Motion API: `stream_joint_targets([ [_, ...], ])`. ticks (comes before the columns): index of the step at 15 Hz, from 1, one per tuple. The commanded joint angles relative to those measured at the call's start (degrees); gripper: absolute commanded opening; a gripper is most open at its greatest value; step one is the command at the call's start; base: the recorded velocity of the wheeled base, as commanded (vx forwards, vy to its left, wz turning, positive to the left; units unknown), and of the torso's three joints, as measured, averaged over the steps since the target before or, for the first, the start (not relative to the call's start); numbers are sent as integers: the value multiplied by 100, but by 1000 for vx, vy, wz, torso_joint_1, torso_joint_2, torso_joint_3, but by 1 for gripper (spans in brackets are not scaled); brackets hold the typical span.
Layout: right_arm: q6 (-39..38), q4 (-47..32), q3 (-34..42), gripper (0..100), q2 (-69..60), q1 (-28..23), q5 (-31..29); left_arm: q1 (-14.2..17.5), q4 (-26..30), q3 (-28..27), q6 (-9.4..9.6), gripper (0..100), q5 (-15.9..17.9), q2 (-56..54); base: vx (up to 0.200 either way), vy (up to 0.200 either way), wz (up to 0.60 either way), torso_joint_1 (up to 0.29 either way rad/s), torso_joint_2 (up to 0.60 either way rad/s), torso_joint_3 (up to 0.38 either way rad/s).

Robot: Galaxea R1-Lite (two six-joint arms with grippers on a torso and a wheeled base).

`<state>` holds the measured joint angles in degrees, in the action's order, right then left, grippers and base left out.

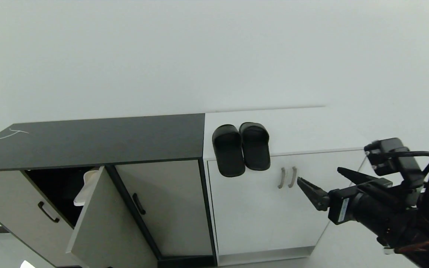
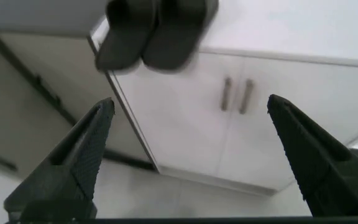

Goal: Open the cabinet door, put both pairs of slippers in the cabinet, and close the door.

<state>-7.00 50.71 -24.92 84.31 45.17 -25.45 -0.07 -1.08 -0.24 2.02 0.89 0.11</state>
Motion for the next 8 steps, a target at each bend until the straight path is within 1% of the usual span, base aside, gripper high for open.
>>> stream_joint_targets([
  [1,-126,141,-189,100,762,-148,-65,-1,-6,-2,0,0,-1,-2,0,200,0,-2,-7,2],
  [3,-487,176,-558,100,1290,-263,-425,-1,-6,-2,0,0,-1,-2,0,200,0,5,5,5],
  [5,-548,185,-989,100,1773,-430,-636,-1,-6,-2,0,0,-1,-2,0,200,0,2,5,2],
  [8,-531,185,-1542,100,2274,-641,-654,-1,-6,-2,0,0,-1,-2,0,0,0,0,0,0],
])
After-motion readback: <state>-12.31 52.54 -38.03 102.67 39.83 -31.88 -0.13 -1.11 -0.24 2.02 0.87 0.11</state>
